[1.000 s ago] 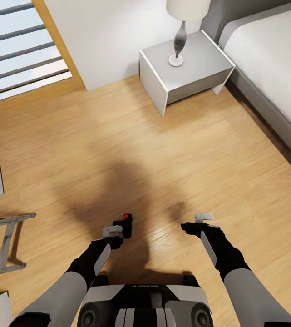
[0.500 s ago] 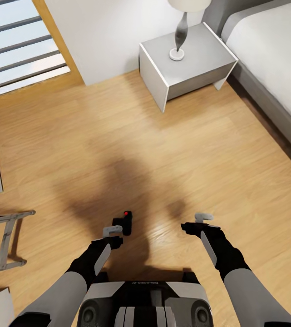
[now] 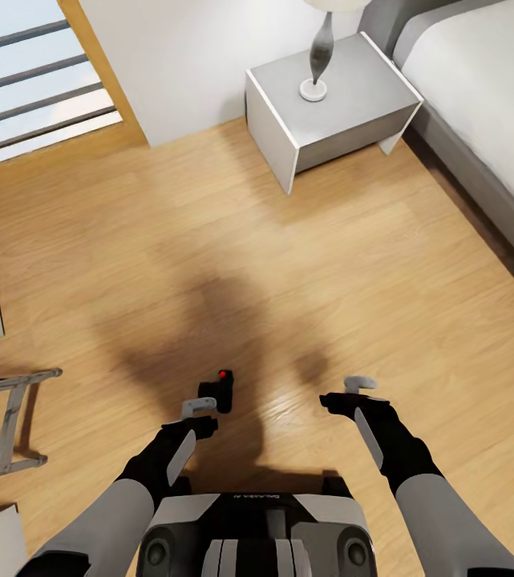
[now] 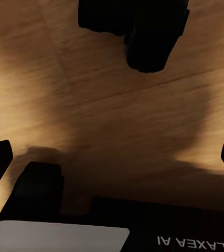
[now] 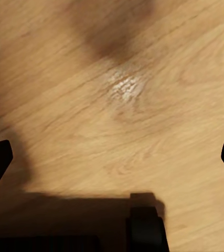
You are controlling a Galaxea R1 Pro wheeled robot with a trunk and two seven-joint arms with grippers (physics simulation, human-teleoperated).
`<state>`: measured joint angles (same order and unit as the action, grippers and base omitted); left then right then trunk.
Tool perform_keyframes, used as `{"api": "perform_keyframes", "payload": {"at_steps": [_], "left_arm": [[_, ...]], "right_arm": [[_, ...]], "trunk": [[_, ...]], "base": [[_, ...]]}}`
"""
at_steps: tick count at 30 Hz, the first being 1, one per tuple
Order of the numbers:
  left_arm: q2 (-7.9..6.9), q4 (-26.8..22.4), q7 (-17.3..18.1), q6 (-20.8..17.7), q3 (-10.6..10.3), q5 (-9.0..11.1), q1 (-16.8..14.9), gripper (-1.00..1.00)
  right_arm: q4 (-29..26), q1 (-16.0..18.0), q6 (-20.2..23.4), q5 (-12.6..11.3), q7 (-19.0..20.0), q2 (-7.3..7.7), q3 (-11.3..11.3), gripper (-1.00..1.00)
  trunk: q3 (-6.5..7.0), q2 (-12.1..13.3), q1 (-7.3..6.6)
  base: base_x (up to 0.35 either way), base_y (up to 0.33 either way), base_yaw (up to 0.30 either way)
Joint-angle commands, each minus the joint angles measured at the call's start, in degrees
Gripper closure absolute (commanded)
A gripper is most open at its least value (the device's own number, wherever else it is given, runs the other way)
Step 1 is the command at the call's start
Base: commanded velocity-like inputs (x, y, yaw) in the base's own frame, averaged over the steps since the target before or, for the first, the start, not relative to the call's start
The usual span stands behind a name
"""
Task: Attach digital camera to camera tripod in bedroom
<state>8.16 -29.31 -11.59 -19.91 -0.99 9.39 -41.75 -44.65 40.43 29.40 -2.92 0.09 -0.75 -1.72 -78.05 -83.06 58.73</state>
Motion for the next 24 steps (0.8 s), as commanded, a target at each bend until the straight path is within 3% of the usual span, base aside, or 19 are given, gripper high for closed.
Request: {"api": "perform_keyframes", "payload": {"at_steps": [1,13,24], "left_arm": [[0.04,-0.2,-0.4,-0.3,-0.1,0.7,0.0,-1.00],[1.30,-0.4,-0.5,-0.3,0.0,1.0,0.0,-1.00],[1.41,-0.5,-0.6,-0.3,0.0,0.9,0.0,-1.00]], "right_arm": [[-0.1,0.0,0.2,-0.3,0.0,-0.06,-0.2,-1.00],[1.5,0.0,-0.2,-0.3,0.1,-0.08,-0.1,-1.00],[2.2,0.0,-0.2,-0.2,0.2,-0.06,-0.2,-1.00]], "trunk": [[-0.03,0.0,0.00],[-0.05,0.0,0.00],[-0.06,0.0,0.00]], "base": [[0.000,0.000,0.000],[0.000,0.000,0.000],[0.000,0.000,0.000]]}}
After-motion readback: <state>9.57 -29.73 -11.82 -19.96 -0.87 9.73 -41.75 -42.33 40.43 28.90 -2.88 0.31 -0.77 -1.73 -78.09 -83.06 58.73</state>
